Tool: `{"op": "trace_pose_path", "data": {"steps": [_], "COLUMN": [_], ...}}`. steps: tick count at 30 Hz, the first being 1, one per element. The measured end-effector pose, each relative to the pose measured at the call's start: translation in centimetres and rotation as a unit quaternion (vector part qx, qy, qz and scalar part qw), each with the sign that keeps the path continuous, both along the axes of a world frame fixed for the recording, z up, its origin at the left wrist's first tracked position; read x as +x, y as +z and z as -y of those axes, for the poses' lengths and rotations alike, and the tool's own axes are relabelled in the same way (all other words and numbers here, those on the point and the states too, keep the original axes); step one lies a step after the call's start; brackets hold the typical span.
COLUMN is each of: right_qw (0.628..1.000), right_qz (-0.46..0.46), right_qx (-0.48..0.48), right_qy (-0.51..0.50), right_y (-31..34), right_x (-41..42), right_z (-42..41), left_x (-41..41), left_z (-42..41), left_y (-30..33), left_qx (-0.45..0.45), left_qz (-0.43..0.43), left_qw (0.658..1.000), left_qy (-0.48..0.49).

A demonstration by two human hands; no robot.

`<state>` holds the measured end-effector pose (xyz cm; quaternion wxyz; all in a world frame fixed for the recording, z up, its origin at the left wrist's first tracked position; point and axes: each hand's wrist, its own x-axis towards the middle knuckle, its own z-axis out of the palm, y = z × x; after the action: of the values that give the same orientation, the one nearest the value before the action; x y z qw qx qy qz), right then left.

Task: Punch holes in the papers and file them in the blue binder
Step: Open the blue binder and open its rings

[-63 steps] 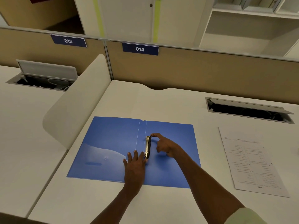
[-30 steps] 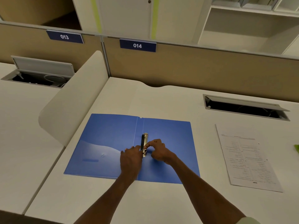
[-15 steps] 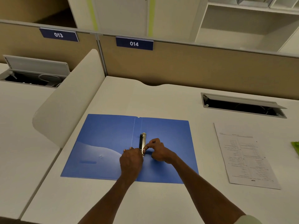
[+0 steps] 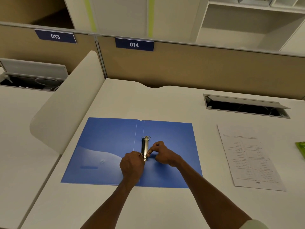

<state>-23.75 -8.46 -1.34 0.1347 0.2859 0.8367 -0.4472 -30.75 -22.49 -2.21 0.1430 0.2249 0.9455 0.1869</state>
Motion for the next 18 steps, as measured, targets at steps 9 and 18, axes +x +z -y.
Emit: {"op": "trace_pose_path", "data": {"steps": [9, 18], "right_qw": [1.000, 0.997], "right_qz": [-0.020, -0.069], "right_qx": [0.005, 0.004], "right_qy": [-0.009, -0.037], "right_y": [0.1, -0.3], "right_x": [0.8, 2.7], "right_z": [0.4, 1.0], "left_x": [0.4, 1.2], "left_z": [0.3, 0.9], "left_y": [0.1, 1.1], "left_qx": [0.010, 0.099], "left_qz": [-0.007, 0.010], "left_qw": [1.000, 0.994], "left_qy": [0.007, 0.037]}}
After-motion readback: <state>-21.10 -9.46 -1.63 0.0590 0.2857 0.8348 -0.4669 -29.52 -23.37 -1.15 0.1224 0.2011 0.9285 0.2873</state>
